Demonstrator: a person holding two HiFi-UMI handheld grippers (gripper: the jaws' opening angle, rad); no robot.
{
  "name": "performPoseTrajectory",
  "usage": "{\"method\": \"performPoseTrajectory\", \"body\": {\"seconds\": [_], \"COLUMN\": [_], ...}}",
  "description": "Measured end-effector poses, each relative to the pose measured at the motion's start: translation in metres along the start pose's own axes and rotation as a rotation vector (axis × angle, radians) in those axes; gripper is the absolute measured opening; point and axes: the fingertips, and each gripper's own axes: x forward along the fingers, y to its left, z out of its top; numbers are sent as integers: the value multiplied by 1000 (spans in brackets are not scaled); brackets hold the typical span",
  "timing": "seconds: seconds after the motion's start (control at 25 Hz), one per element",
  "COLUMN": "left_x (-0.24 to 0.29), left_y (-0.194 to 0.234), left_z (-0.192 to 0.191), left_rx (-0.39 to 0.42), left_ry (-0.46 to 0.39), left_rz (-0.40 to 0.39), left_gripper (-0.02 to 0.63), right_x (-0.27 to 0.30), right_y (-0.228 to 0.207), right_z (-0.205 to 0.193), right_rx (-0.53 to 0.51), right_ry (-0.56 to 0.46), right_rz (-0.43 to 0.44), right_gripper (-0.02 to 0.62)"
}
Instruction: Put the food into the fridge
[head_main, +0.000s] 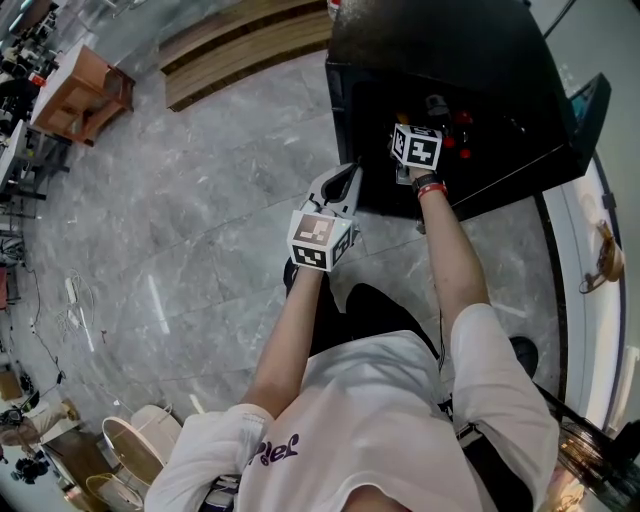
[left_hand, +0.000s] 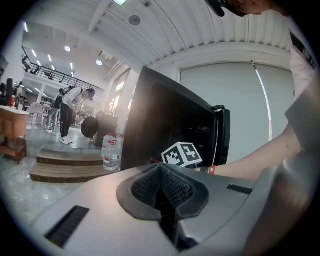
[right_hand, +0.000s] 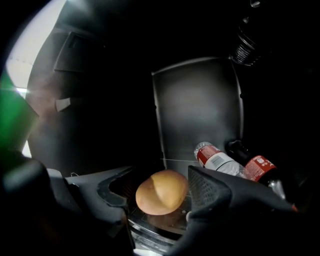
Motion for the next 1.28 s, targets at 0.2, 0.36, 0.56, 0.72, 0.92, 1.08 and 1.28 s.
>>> {"method": "performPoseTrajectory", "body": {"seconds": [0.2, 0.36, 0.56, 0.72, 0.92, 1.08, 1.28], "left_x": [-1, -7, -17, -25, -32, -39, -46], "left_y": [-5, -12, -18, -26, -37, -45, -53], "left_z": [9, 21, 43, 60, 81, 96, 108], "left_rx": [9, 5, -6, -10, -8, -12, -2], "left_ry": [2, 11, 23, 41, 54, 59, 80], "left_rz": [-10, -13, -9, -15, -22, -25, -31], "left_gripper": [17, 17, 17, 17, 18, 18, 18], "right_x": [-12, -31, -57, -82, -105, -125, -149], "right_y": [-1, 1, 4, 3, 4, 7, 9], "right_z": [4, 6, 17, 29, 39, 47, 54], "right_rx": [8, 9, 20, 28, 34, 35, 39], "right_ry": [9, 30, 40, 48, 61, 68, 77], "right_rz": [-2, -9, -14, -36, -39, -43, -50], "right_gripper": [324, 323, 322, 302, 290, 273, 265]}}
